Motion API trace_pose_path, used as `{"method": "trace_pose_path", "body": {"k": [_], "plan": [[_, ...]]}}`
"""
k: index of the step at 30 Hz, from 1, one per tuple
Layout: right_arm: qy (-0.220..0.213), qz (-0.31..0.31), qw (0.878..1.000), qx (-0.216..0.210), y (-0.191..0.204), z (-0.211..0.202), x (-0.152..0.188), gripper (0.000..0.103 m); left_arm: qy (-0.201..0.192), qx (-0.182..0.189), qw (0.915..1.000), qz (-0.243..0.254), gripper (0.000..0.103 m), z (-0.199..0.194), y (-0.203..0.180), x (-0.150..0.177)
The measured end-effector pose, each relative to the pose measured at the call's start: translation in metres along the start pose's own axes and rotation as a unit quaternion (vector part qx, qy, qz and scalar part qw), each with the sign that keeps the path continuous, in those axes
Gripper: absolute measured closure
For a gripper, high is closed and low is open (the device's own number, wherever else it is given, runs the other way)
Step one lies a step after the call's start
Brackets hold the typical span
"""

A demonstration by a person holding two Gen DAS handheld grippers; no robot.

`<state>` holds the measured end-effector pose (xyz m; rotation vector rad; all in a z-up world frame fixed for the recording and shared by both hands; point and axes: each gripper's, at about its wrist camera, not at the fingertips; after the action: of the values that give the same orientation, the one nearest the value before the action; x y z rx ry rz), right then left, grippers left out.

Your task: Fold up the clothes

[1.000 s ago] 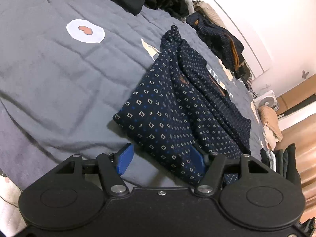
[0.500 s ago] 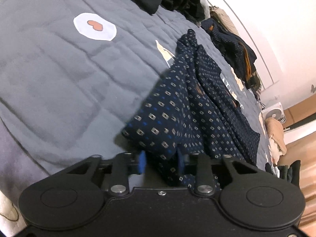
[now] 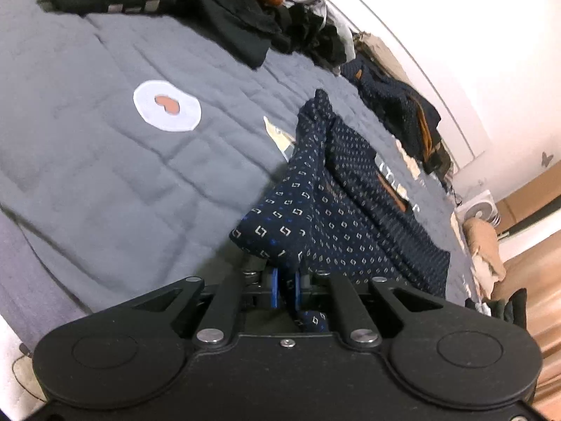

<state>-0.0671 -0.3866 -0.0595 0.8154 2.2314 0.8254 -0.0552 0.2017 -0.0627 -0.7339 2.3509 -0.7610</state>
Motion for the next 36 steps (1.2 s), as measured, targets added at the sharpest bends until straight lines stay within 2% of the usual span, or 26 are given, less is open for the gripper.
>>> {"method": "trace_pose_path", "body": {"k": [2, 3, 5, 6, 7, 10, 16, 19, 21, 22, 23, 24, 25, 29, 31, 32, 36], "plan": [[0.023, -0.032, 0.999, -0.004, 0.01, 0.002, 0.007, 0.097, 0.003, -0.008, 1.0, 0.002, 0.094, 0.003, 0.0, 0.0], [0.036, -0.039, 0.999, -0.009, 0.014, 0.004, 0.01, 0.094, 0.002, -0.009, 1.0, 0.001, 0.094, 0.003, -0.001, 0.0], [0.061, -0.052, 0.997, -0.018, 0.02, 0.009, 0.016, 0.081, 0.002, -0.009, 1.0, 0.001, 0.094, 0.003, -0.001, 0.002], [0.067, -0.055, 0.996, -0.018, 0.021, 0.012, 0.019, 0.067, 0.002, -0.009, 1.0, 0.001, 0.094, 0.003, -0.001, 0.002], [0.072, -0.057, 0.996, -0.018, 0.022, 0.015, 0.022, 0.06, 0.002, -0.009, 1.0, 0.0, 0.094, 0.004, -0.001, 0.002], [0.085, -0.044, 0.995, -0.025, 0.021, 0.027, 0.028, 0.054, 0.003, -0.011, 0.9999, -0.004, 0.094, 0.005, 0.0, 0.002], [0.098, 0.001, 0.995, -0.003, 0.008, 0.055, 0.033, 0.053, 0.005, -0.013, 0.9999, -0.002, 0.093, 0.005, 0.0, 0.003], [0.103, 0.043, 0.994, -0.004, -0.006, 0.062, 0.034, 0.052, 0.006, -0.014, 0.9999, -0.004, 0.093, 0.006, 0.001, 0.003], [0.096, 0.047, 0.994, -0.007, -0.008, 0.067, 0.033, 0.052, 0.007, -0.015, 0.9999, -0.006, 0.093, 0.007, 0.001, 0.003], [0.091, 0.043, 0.995, -0.007, -0.008, 0.069, 0.032, 0.058, 0.008, -0.015, 0.9998, -0.006, 0.093, 0.007, 0.001, 0.003], [0.084, 0.037, 0.996, -0.005, -0.007, 0.069, 0.031, 0.065, 0.008, -0.015, 0.9998, -0.006, 0.093, 0.007, 0.0, 0.003], [0.074, 0.036, 0.997, -0.004, -0.007, 0.068, 0.029, 0.089, 0.007, -0.015, 0.9999, -0.006, 0.093, 0.007, 0.0, 0.003], [0.066, 0.039, 0.997, -0.006, -0.007, 0.067, 0.029, 0.094, 0.004, -0.013, 0.9999, -0.006, 0.094, 0.005, 0.0, 0.003], [0.019, 0.079, 0.996, -0.045, -0.01, 0.04, 0.024, 0.095, -0.022, 0.026, 0.9993, -0.013, 0.095, -0.02, 0.0, -0.005], [0.0, 0.08, 0.994, -0.068, -0.005, 0.023, 0.021, 0.096, -0.02, 0.028, 0.9994, -0.006, 0.095, -0.022, -0.001, -0.006], [-0.004, 0.073, 0.995, -0.068, -0.003, 0.019, 0.02, 0.096, -0.014, 0.023, 0.9996, -0.002, 0.095, -0.021, -0.002, -0.006], [0.019, 0.05, 0.998, -0.02, -0.005, 0.026, 0.019, 0.095, 0.019, -0.008, 0.9998, -0.003, 0.095, -0.006, 0.002, -0.002]]}}
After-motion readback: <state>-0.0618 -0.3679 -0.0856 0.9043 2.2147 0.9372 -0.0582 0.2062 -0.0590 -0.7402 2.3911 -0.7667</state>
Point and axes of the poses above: each gripper's, at about its wrist camera, not at the fingertips, and z roughly the way its jaws point, y to its left, x to its underside, and after that the axes turned 10 degrees about y, right-handed
